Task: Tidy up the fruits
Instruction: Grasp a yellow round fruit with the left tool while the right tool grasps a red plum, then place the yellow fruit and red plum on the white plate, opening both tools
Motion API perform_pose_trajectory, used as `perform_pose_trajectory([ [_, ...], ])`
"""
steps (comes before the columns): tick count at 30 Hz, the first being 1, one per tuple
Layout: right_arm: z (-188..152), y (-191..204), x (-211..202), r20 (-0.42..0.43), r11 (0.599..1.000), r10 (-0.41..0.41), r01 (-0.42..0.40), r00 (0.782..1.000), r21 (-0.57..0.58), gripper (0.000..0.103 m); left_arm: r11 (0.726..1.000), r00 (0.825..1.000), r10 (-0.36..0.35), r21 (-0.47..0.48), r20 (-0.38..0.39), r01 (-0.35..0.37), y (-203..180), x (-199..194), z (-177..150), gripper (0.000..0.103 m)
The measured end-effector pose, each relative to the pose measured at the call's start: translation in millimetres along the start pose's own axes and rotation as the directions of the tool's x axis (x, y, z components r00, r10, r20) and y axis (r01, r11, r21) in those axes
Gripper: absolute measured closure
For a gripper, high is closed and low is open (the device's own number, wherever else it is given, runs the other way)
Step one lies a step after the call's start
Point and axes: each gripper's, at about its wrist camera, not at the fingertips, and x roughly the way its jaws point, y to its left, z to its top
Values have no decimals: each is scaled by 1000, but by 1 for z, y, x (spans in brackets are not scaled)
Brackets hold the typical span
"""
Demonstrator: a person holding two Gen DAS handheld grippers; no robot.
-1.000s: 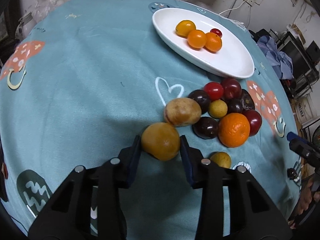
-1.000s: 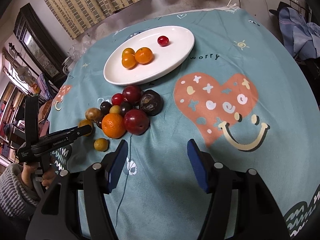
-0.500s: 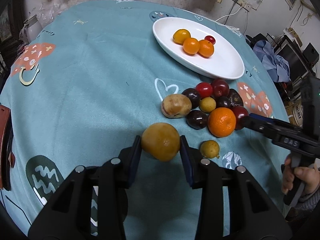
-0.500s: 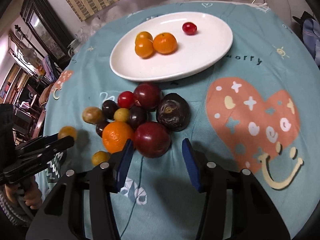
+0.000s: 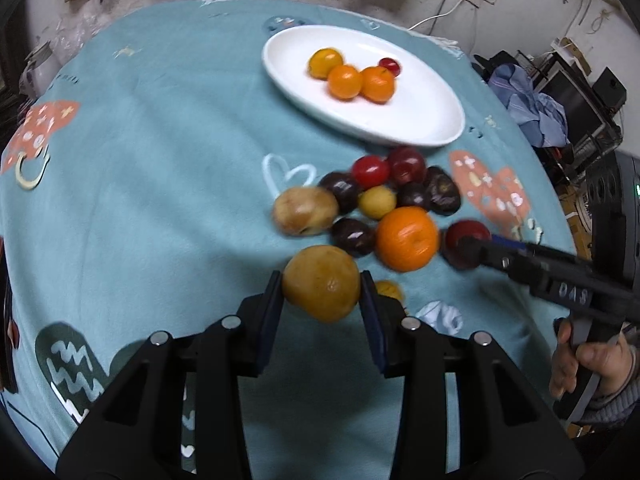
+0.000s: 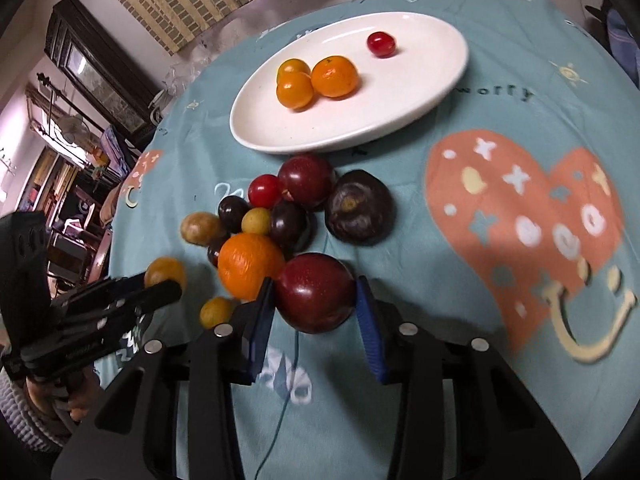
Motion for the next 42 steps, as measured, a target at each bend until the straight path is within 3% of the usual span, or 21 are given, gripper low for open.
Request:
perform_pose_trajectory([
  [4, 16, -4, -23, 73, 997, -66, 69, 995, -37, 63, 999, 999, -21, 44, 48, 19, -12, -1, 35, 64],
  [8, 57, -11, -33, 159, 995, -89, 97, 983, -38, 63, 998, 995, -15, 69, 103, 8, -14, 9, 88, 64],
  [13, 104, -18, -19, 208, 991, -109, 121, 972, -49, 62, 996, 990, 8, 88, 139, -21, -16, 32, 142, 64],
  [18, 128, -19, 10, 195, 987, -125, 143, 973, -79, 62, 998, 990, 27, 54, 139, -35, -6, 56, 169, 64],
  [21, 129, -18, 24, 157, 984, -143, 158, 977, -87, 61, 998, 992, 40, 37, 119, -45, 2, 67, 164, 64],
  [23, 129, -19, 28, 155, 981, -165, 178, 974, -74, 41, 997, 994, 62, 27, 94, -65, 7, 77, 159, 63],
  [24, 126, -18, 23, 195, 976, -188, 205, 963, -72, 33, 997, 993, 67, 23, 96, -69, 8, 78, 157, 58],
  [26, 125, -14, 12, 240, 974, -179, 205, 954, -91, 32, 997, 990, 69, 9, 122, -71, 11, 75, 155, 51],
  [32, 112, -17, -23, 278, 985, -150, 168, 949, -42, 32, 997, 983, 70, -26, 168, -67, 13, 42, 146, 48],
  [36, 77, -19, -37, 249, 987, -156, 162, 956, -5, 32, 995, 983, 95, -24, 158, -92, 18, 18, 117, 45],
  [42, 21, -21, -42, 156, 987, -158, 154, 975, 36, 32, 995, 992, 98, -36, 81, -96, 25, 1, 54, 45],
])
